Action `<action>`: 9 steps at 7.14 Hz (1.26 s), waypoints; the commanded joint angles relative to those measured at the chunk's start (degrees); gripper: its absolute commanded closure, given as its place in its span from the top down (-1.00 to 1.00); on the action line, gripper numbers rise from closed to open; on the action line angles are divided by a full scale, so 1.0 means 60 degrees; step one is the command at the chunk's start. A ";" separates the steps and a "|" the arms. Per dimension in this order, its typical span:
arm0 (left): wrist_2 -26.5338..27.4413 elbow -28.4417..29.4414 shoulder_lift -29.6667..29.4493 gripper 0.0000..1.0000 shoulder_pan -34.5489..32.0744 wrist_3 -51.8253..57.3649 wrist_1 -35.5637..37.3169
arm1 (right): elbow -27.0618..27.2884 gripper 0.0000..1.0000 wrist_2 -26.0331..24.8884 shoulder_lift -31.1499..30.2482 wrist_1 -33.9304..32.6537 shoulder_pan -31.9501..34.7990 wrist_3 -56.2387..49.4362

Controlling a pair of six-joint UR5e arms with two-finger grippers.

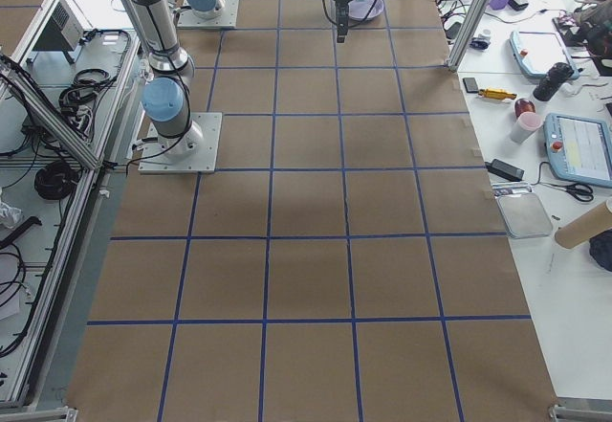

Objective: Flip cup and place on plate
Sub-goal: 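Carry the upright cup with the left gripper over the white plate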

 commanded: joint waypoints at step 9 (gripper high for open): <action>-0.0180 -0.0013 0.1262 1.00 -0.0414 -0.2009 -0.0961 | 0.0000 1.00 0.0000 0.0005 -0.0003 0.0000 0.0000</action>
